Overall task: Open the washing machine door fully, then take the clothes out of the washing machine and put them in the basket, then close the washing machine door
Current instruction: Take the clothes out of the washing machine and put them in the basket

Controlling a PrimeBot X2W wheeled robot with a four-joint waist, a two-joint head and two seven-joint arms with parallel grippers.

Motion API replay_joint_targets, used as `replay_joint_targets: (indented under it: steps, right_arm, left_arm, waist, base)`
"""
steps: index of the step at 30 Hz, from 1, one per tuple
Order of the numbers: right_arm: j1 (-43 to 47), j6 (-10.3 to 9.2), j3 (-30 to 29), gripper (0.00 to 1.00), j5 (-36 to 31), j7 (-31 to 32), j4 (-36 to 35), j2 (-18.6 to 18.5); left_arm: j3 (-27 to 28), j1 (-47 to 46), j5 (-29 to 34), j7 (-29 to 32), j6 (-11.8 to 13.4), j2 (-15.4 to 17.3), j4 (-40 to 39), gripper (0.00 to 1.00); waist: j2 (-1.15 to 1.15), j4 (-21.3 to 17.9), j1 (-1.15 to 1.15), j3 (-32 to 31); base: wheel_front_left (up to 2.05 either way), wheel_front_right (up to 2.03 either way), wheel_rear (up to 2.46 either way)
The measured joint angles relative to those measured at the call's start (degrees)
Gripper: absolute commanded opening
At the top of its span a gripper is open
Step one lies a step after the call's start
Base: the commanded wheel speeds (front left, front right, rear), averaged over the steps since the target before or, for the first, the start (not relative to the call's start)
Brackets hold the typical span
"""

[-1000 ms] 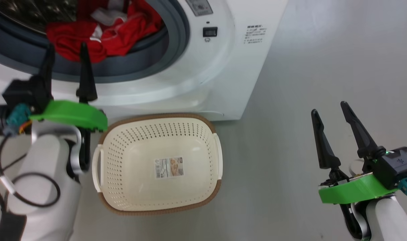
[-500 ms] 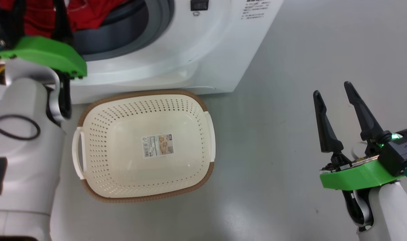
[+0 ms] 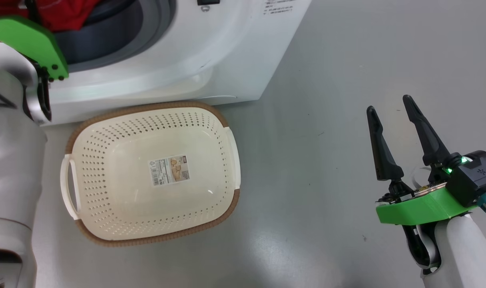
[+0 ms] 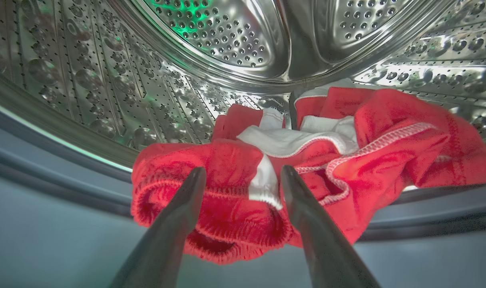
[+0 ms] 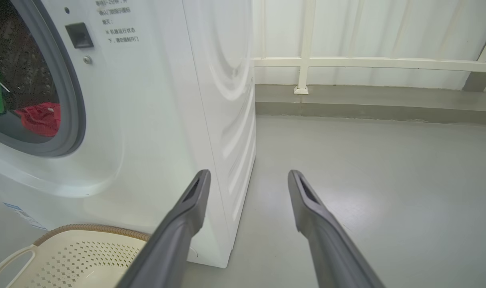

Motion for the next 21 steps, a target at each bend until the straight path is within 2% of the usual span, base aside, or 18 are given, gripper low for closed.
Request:
replay_joint_targets:
  steps: [10, 21]
  right_arm:
    - [-0.01, 0.0, 0.6, 1.0, 0.91, 0.0, 0.62, 0.02]
    - [-0.11, 0.0, 2.12, 1.0, 1.49, 0.0, 0.93, -0.11]
  left_arm:
    - [-2.25, -0.98, 1.43, 5.15, 0.68, 1.49, 5.79, 1.0]
    - [-3.26, -1.2, 1.42, 5.38, 0.67, 2.15, 7.04, 1.0]
  waist:
    - [0.0, -0.7, 0.0, -0.61]
    - [0.0, -2.06, 0.0, 0.15]
  base:
    - [0.0, 0.0, 0.0]
    - [0.0, 0.0, 0.0]
